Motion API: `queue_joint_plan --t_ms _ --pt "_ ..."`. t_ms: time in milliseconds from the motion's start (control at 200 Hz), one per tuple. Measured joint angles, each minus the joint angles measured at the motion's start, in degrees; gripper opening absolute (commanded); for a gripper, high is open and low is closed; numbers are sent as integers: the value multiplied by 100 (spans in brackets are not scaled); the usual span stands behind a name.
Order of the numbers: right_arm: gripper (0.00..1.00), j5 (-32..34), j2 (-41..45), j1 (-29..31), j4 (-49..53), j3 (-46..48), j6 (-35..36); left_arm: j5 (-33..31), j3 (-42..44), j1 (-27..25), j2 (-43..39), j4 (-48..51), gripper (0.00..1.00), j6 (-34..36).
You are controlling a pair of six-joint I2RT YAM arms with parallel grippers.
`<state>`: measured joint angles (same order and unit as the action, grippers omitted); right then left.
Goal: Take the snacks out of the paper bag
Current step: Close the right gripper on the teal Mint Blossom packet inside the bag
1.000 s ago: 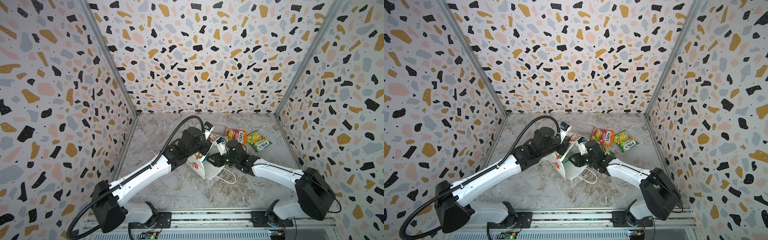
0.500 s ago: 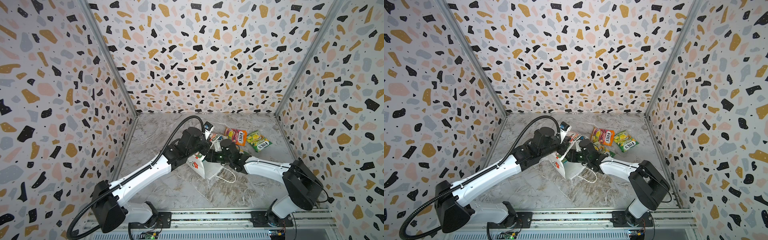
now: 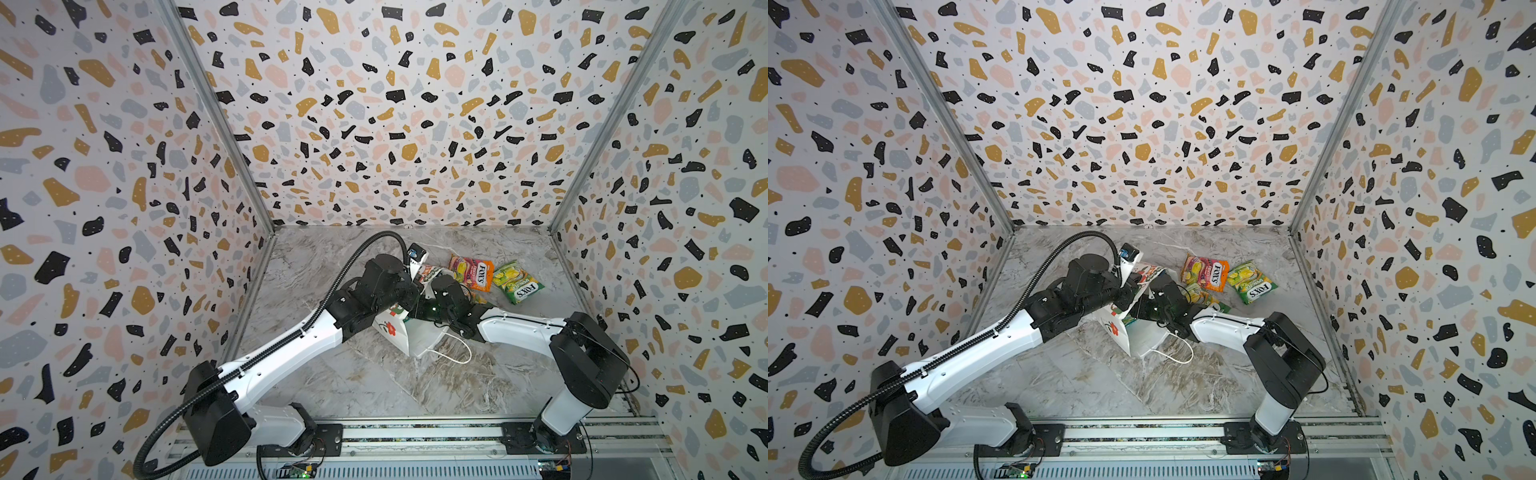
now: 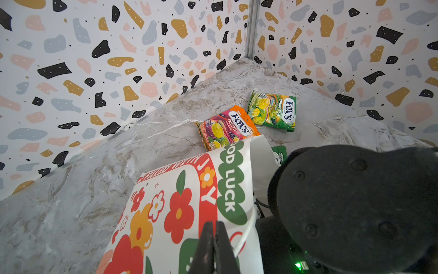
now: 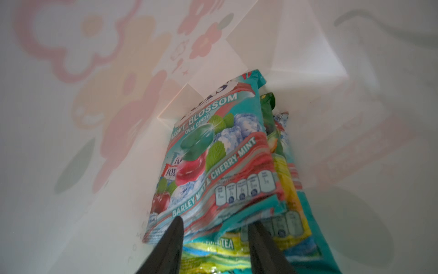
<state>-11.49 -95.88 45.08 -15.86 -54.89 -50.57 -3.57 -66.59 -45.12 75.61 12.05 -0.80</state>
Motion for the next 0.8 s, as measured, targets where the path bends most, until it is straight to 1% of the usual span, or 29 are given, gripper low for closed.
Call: queue_joint_plan --t_ms 190,305,340,506,561,676,691,801 --pt "46 136 -184 4 131 -251 -37 0 0 0 0 0 0 -2" --pt "44 195 -417 7 129 -396 -61 -2 0 0 0 -2 0 0" --pt "42 199 -492 7 129 -437 -63 -4 0 0 0 0 0 0" --pt "22 186 -734 9 9 -625 -98 -44 0 0 0 -2 0 0" --pt "17 188 -739 15 -28 -625 -118 -55 0 0 0 0 0 0" --pt "1 160 -730 26 -157 -579 -72 -105 0 0 0 0 0 0" --pt "0 155 -723 28 -195 -551 -85 -111 0 0 0 0 0 0" --pt "0 63 -616 35 -457 -289 -48 -149 0 0 2 2 0 -2"
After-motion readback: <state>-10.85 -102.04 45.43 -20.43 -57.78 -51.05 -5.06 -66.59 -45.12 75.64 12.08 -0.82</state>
